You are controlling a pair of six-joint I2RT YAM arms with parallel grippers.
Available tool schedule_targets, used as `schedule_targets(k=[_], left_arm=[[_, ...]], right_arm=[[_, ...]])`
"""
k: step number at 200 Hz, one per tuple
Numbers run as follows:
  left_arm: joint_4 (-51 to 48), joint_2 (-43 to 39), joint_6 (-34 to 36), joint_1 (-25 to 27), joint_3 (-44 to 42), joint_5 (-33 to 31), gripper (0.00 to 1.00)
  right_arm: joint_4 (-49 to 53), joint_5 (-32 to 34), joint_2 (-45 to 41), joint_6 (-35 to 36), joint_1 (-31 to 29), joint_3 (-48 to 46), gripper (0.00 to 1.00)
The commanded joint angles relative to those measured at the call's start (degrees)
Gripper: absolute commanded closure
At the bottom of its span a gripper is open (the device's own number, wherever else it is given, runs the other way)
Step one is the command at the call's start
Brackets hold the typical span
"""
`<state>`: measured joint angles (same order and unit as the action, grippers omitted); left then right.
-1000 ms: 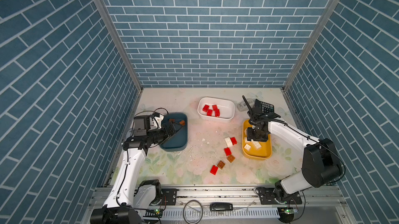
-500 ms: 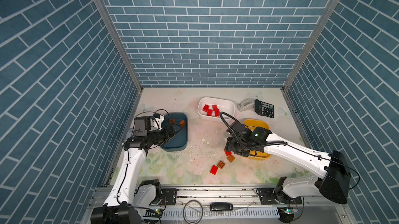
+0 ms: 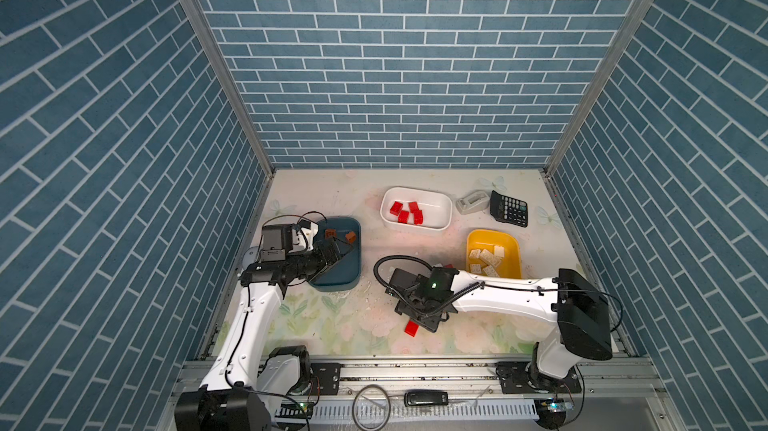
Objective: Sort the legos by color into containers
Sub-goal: 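Lower the right gripper over a red brick in the pile, then grasp the red brick with the right gripper and lift it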
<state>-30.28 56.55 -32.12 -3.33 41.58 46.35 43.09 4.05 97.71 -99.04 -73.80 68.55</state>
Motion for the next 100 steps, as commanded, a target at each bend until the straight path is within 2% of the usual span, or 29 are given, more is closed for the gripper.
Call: schedule_targets(k=[1, 72, 100], left_arm=[[0.14, -0.8, 0.94, 0.43, -1.42, -0.01, 0.03], [-1.78, -2.13, 2.15, 0.52, -2.84, -0.15, 0.03], [-2.67, -2.5, 2.59, 0.52, -3.09, -0.37, 0.03]], right_arm=[[1.65, 1.79, 3.17, -7.3, -1.31, 1.74, 0.31], [-2.8, 0.71, 7.95, -7.5, -2.75, 0.38, 0.4], [-2.28, 0.32, 8.98, -7.24, -2.71, 0.42, 0.47]])
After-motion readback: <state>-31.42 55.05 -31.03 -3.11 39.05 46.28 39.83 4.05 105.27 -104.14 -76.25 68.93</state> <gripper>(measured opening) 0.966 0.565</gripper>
